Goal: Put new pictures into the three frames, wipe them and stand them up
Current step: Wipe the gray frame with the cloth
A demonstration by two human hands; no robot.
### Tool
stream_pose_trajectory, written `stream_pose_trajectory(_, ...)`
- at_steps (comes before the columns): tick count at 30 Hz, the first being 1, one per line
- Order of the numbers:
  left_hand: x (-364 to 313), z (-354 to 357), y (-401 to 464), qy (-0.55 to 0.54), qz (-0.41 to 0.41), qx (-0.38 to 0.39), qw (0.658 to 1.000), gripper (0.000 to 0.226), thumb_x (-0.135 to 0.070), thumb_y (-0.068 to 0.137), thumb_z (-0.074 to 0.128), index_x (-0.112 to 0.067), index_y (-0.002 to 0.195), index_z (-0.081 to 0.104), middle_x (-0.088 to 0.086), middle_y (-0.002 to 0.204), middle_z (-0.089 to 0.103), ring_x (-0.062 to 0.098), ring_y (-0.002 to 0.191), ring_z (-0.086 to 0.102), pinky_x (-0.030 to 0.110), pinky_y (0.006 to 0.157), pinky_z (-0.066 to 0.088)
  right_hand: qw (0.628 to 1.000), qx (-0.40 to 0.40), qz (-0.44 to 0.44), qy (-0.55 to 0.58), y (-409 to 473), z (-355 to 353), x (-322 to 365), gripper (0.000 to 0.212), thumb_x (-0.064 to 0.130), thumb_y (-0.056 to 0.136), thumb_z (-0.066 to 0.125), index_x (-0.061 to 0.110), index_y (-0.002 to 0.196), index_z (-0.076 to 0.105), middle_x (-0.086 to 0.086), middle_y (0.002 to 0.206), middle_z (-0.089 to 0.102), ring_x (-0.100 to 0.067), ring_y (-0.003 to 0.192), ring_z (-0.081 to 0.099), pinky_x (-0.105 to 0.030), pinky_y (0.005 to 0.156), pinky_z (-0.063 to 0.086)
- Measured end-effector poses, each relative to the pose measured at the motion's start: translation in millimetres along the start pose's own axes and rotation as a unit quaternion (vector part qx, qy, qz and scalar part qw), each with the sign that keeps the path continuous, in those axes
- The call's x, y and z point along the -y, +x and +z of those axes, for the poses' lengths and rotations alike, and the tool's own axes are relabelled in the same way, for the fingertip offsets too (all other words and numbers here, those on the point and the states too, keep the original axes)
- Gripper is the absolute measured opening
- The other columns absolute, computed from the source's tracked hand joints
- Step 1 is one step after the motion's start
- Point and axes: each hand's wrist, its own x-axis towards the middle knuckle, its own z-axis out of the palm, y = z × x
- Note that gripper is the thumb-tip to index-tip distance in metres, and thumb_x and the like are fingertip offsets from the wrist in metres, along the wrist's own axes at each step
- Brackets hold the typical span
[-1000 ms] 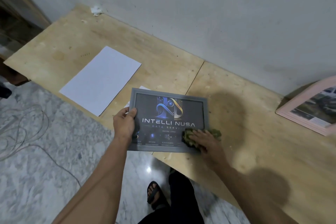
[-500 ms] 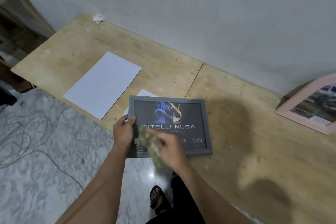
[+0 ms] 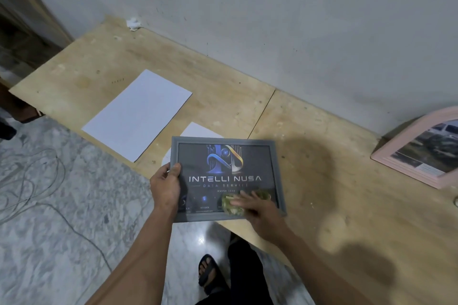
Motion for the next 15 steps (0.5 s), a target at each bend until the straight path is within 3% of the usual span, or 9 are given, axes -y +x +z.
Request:
stream_pose_trajectory(1,0.9,-0.1,-0.2,0.008,0.000,0.005,1.000,0.015,-0.026,0.092,0.064,-0.015,0.097,0.074,0.010,0.082,0.069,0.028,0.068,0.060,0.038,0.062,0.052,0.998,0.030,0.040,0.042,-4.1,-12.2,5.8,0.059,-0.004,0.086,0.052,0.049,0.109,0.067,0.040,0.098,0.063,0.013,0.106,0.056,-0.020,0.104,0.037)
stream_pose_trajectory(2,2.2,0.1,0.0,0.017,0.002,0.010,1.000,0.016,-0.027,0.091,0.065,-0.015,0.097,0.073,0.009,0.079,0.068,0.028,0.066,0.059,0.039,0.060,0.051,0.991,0.062,0.073,0.094,-2.2,-25.9,11.2,0.059,-0.011,0.085,0.050,0.038,0.110,0.070,0.030,0.077,0.069,0.009,0.078,0.062,-0.019,0.082,0.047)
stream_pose_trajectory(4,1.6,0.9,-1.4,0.021,0.004,0.010,1.000,0.016,-0.029,0.092,0.064,-0.016,0.096,0.072,0.008,0.077,0.065,0.029,0.062,0.056,0.038,0.054,0.050,0.985,0.051,0.113,0.123,14.1,-56.1,21.0,0.055,-0.020,0.082,0.043,0.015,0.112,0.072,0.015,0.050,0.059,0.002,0.043,0.047,-0.014,0.050,0.039)
stream_pose_trajectory(5,0.4,1.6,-1.8,0.013,0.003,0.004,1.000,0.014,-0.028,0.093,0.063,-0.017,0.095,0.072,0.008,0.077,0.064,0.029,0.059,0.055,0.036,0.051,0.050,0.984,0.001,0.118,0.134,24.6,-69.0,26.5,0.052,-0.021,0.083,0.041,0.010,0.111,0.072,0.015,0.052,0.061,0.002,0.043,0.049,-0.013,0.049,0.040)
stream_pose_trajectory(8,-4.7,5.7,-1.0,-0.025,-0.001,-0.025,0.999,0.011,-0.025,0.093,0.064,-0.016,0.097,0.070,0.010,0.082,0.067,0.030,0.066,0.060,0.045,0.059,0.054,0.983,-0.168,0.057,0.048,56.0,-80.9,31.4,0.043,-0.009,0.087,0.049,0.018,0.112,0.073,0.010,0.089,0.072,-0.002,0.078,0.065,-0.011,0.068,0.049)
stream_pose_trajectory(10,-7.7,8.1,1.3,-0.023,0.012,-0.028,0.999,0.012,-0.023,0.092,0.064,-0.015,0.098,0.070,0.013,0.088,0.069,0.030,0.073,0.063,0.049,0.071,0.056,0.976,-0.207,0.053,0.046,67.6,-68.9,25.1,0.041,-0.006,0.088,0.052,0.019,0.113,0.073,0.008,0.098,0.070,-0.003,0.088,0.064,-0.008,0.074,0.047)
stream_pose_trajectory(12,-12.0,7.5,4.0,-0.016,0.028,-0.025,0.999,0.009,-0.023,0.093,0.063,-0.018,0.096,0.070,0.011,0.088,0.070,0.028,0.075,0.065,0.046,0.077,0.056,0.957,-0.247,0.073,0.130,74.8,-57.2,27.0,0.041,-0.007,0.088,0.053,0.022,0.110,0.073,0.006,0.101,0.072,-0.002,0.089,0.064,-0.016,0.081,0.051)
stream_pose_trajectory(13,-14.5,6.5,4.1,-0.012,0.035,-0.022,0.999,0.008,-0.023,0.093,0.063,-0.019,0.095,0.069,0.009,0.087,0.070,0.028,0.076,0.065,0.046,0.078,0.056,0.931,-0.283,0.094,0.208,77.4,-56.4,30.5,0.041,-0.007,0.087,0.054,0.021,0.108,0.074,0.004,0.100,0.073,-0.004,0.086,0.066,-0.023,0.083,0.054)
stream_pose_trajectory(15,-16.7,3.0,4.8,-0.007,0.044,-0.027,0.999,0.009,-0.022,0.093,0.063,-0.017,0.095,0.069,0.007,0.084,0.069,0.027,0.075,0.065,0.046,0.079,0.056,0.834,-0.349,0.131,0.405,82.9,-63.7,36.0,0.038,-0.009,0.086,0.057,0.017,0.108,0.074,0.001,0.089,0.076,-0.011,0.077,0.070,-0.029,0.075,0.059)
